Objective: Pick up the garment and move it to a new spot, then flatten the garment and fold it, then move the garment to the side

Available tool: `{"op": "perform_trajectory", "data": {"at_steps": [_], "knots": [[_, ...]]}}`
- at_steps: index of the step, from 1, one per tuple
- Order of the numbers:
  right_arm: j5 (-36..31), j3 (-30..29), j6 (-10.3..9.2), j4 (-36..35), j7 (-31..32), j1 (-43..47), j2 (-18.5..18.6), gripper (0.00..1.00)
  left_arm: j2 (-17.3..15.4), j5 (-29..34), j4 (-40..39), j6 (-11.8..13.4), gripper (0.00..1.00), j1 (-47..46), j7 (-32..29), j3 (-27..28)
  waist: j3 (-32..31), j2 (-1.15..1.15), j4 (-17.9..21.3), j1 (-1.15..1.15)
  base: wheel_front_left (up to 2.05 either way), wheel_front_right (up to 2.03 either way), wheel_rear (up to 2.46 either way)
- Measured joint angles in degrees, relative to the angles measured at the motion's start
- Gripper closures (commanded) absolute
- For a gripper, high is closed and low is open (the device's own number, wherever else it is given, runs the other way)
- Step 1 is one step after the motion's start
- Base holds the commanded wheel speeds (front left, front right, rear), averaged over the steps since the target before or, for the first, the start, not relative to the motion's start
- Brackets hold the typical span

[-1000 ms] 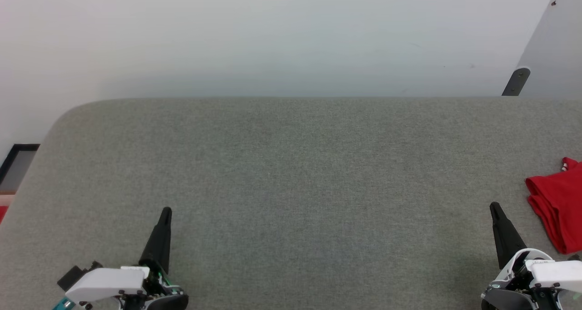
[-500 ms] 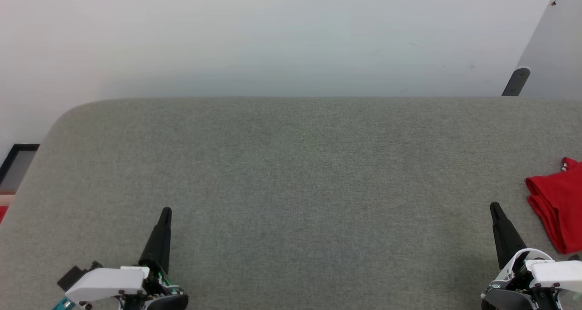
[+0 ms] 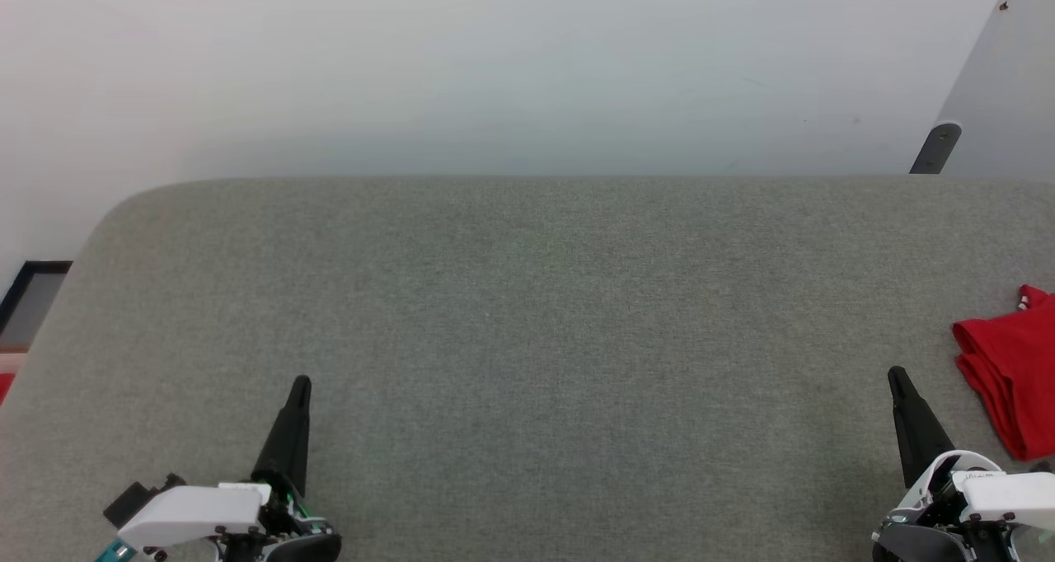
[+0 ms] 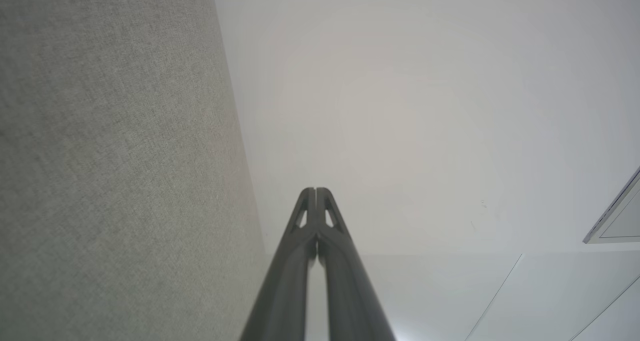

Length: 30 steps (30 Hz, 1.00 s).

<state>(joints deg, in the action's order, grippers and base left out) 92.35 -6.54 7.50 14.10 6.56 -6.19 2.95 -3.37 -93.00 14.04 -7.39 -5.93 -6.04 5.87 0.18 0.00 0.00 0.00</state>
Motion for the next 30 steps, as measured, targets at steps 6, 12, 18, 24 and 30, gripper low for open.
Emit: {"op": "perform_trajectory", "data": {"at_steps": [6, 12, 18, 24, 30], "knots": [[0.0, 0.0, 0.0, 0.0, 0.0, 0.0, 0.0, 1.0, 0.04, 0.13, 0.0, 0.0, 1.0, 0.0, -0.02, 0.04, 0.0, 0.0, 0.0, 0.0, 0.0, 0.0, 0.0], [0.0, 0.0, 0.0, 0.0, 0.0, 0.0, 0.0, 1.0, 0.07, 0.14, 0.0, 0.0, 1.0, -0.01, -0.07, 0.09, 0.0, 0.0, 0.0, 0.0, 0.0, 0.0, 0.0], [0.0, 0.0, 0.0, 0.0, 0.0, 0.0, -0.01, 1.0, 0.11, 0.15, 0.0, 0.0, 1.0, -0.01, -0.08, 0.13, 0.0, 0.0, 0.0, 0.0, 0.0, 0.0, 0.0], [0.0, 0.0, 0.0, 0.0, 0.0, 0.0, -0.01, 1.0, 0.14, 0.21, 0.01, 0.0, 1.0, -0.01, -0.09, 0.18, 0.0, 0.0, 0.0, 0.0, 0.0, 0.0, 0.0], [0.0, 0.0, 0.0, 0.0, 0.0, 0.0, -0.01, 1.0, 0.15, 0.22, 0.01, 0.0, 1.0, -0.01, -0.26, 0.21, 0.0, 0.0, 0.0, 0.0, 0.0, 0.0, 0.0]]}}
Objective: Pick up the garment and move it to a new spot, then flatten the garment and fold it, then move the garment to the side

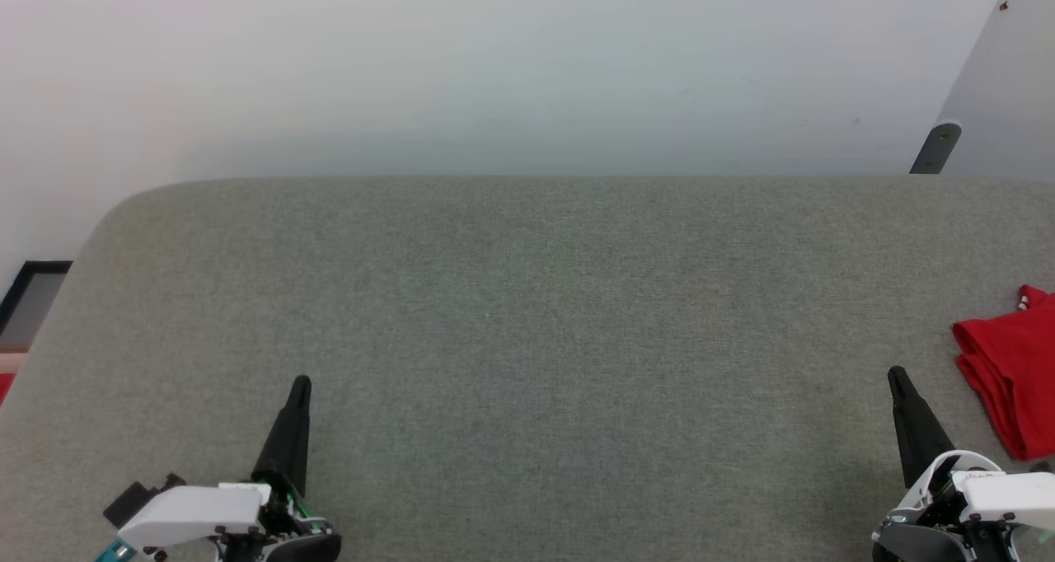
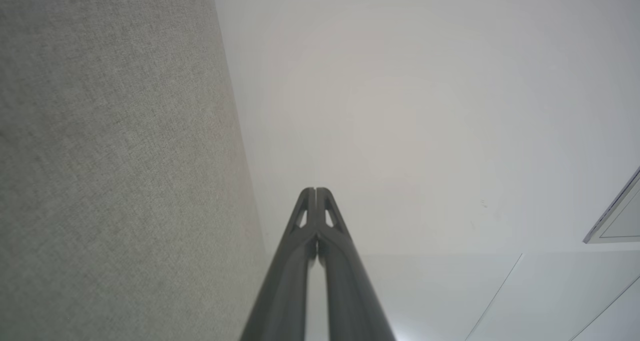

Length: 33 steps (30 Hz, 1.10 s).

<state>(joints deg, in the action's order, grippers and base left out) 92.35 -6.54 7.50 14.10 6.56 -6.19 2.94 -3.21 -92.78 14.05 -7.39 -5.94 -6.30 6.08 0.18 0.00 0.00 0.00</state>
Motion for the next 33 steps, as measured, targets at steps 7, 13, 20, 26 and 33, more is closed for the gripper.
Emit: {"op": "perform_trajectory", "data": {"at_steps": [7, 13, 20, 26, 33], "knots": [[0.0, 0.0, 0.0, 0.0, 0.0, 0.0, 0.0, 1.0, 0.02, 0.0, 0.0, 0.0, 1.0, -0.01, -0.07, 0.04, 0.0, 0.0, 0.0, 0.0, 0.0, 0.0, 0.0], [0.0, 0.0, 0.0, 0.0, 0.0, 0.0, 0.0, 1.0, 0.03, 0.02, 0.0, 0.0, 1.0, -0.01, -0.07, 0.07, 0.0, 0.0, 0.0, 0.0, 0.0, 0.0, 0.0], [0.0, 0.0, 0.0, 0.0, 0.0, 0.0, 0.0, 1.0, 0.07, 0.08, 0.0, 0.0, 1.0, -0.01, -0.08, 0.1, 0.0, 0.0, 0.0, 0.0, 0.0, 0.0, 0.0], [0.0, 0.0, 0.0, 0.0, 0.0, 0.0, 0.0, 1.0, 0.09, 0.08, 0.0, 0.0, 1.0, -0.02, -0.08, 0.12, 0.0, 0.0, 0.0, 0.0, 0.0, 0.0, 0.0], [0.0, 0.0, 0.0, 0.0, 0.0, 0.0, 0.0, 1.0, 0.12, 0.09, 0.0, 0.0, 1.0, -0.02, -0.19, 0.14, 0.0, 0.0, 0.0, 0.0, 0.0, 0.0, 0.0]]}}
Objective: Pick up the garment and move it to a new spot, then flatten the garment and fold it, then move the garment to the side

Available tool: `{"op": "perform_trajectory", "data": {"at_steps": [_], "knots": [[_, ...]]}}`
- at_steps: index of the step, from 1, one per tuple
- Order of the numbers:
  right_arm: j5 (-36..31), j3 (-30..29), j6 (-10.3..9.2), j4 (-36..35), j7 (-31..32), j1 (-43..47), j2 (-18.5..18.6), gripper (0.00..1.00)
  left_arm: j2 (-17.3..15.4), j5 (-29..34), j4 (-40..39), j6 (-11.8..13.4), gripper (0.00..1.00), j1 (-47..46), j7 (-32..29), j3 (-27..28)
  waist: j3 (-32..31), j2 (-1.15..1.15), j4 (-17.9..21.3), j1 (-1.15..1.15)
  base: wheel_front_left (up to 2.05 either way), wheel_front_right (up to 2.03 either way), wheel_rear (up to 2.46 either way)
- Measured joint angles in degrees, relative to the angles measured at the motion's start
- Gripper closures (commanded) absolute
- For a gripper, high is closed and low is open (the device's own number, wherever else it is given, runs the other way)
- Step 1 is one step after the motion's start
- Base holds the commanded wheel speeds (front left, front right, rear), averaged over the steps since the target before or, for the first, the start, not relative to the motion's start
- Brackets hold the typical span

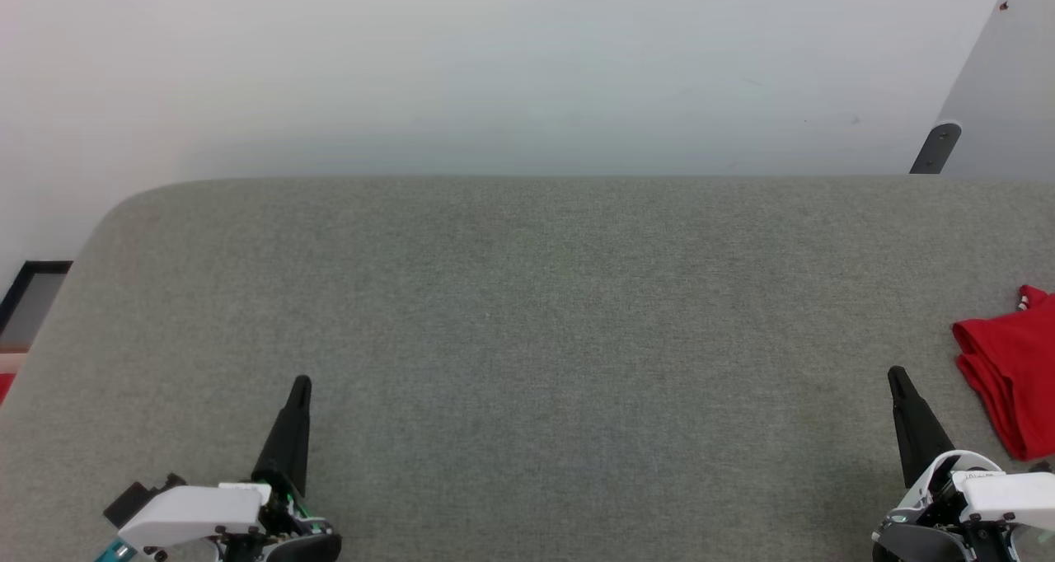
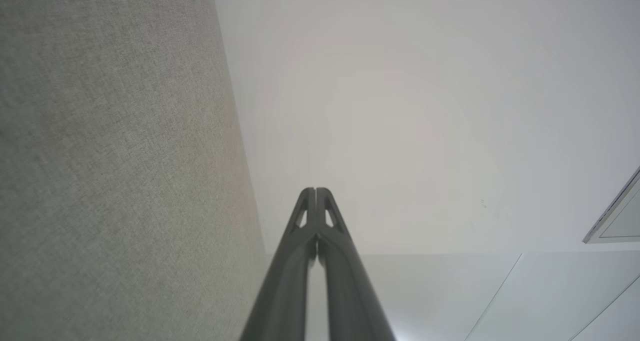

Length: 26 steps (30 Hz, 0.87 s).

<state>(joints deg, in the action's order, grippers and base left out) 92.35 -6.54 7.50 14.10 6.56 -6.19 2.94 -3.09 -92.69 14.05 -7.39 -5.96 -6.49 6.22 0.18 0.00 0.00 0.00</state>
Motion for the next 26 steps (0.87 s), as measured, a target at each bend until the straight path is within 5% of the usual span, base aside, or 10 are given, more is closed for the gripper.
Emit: {"op": "perform_trajectory", "data": {"at_steps": [26], "knots": [[0.0, 0.0, 0.0, 0.0, 0.0, 0.0, 0.0, 1.0, 0.07, 0.02, 0.0, 0.0, 1.0, -0.01, -0.03, 0.1, 0.0, 0.0, 0.0, 0.0, 0.0, 0.0, 0.0]]}}
